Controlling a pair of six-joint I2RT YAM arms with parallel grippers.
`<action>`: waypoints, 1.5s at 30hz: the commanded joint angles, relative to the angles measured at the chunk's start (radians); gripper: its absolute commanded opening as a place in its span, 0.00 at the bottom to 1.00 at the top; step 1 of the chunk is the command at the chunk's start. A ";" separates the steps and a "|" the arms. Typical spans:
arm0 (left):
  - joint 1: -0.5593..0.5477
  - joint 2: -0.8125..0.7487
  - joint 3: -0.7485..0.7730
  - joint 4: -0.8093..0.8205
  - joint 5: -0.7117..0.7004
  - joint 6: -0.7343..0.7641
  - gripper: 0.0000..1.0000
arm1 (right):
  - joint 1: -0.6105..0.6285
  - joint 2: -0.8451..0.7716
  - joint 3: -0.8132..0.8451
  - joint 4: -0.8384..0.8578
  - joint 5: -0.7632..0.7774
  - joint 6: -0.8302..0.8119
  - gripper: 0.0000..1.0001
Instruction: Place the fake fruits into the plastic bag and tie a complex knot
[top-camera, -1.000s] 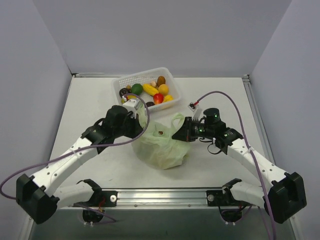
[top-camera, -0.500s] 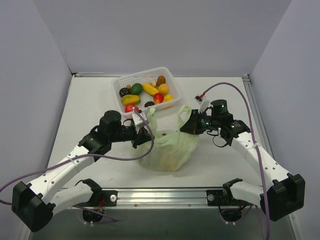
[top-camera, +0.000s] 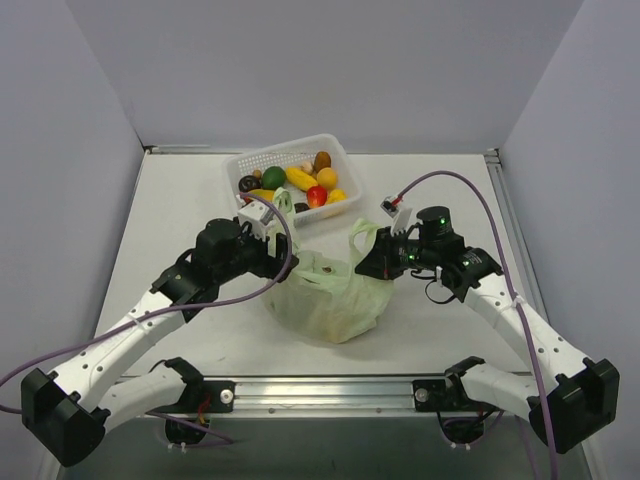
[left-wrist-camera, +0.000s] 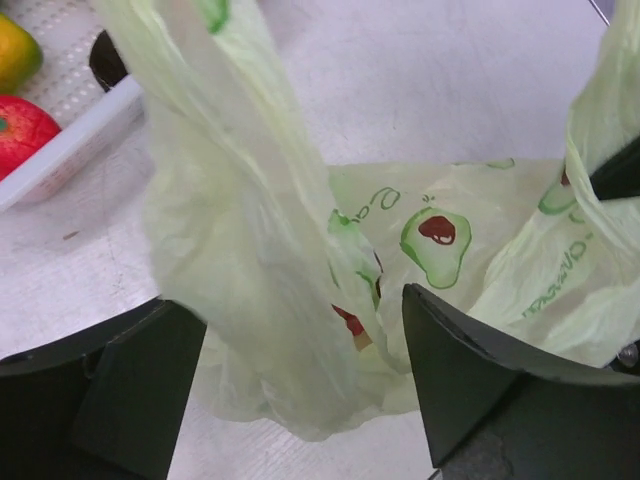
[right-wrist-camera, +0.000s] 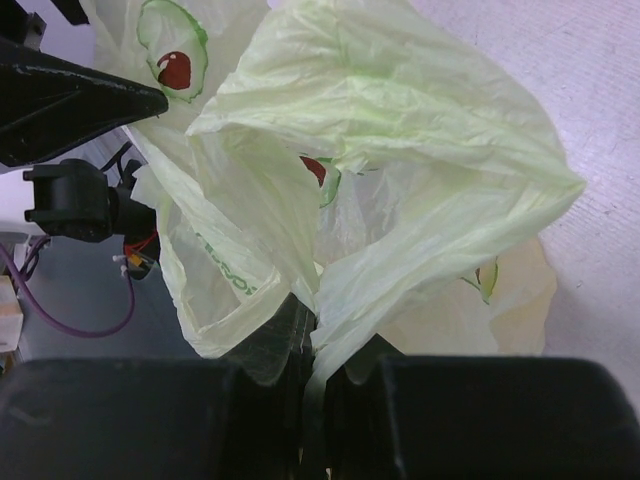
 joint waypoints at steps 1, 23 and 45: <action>0.005 0.027 0.083 0.000 -0.098 -0.044 0.90 | 0.019 -0.009 -0.005 0.013 -0.029 -0.014 0.00; 0.036 0.038 0.111 -0.127 0.012 -0.160 0.95 | 0.056 -0.032 -0.031 0.005 0.007 -0.049 0.00; 0.057 0.033 0.020 0.249 1.014 0.409 0.00 | 0.015 0.132 0.116 -0.005 0.022 -0.149 0.00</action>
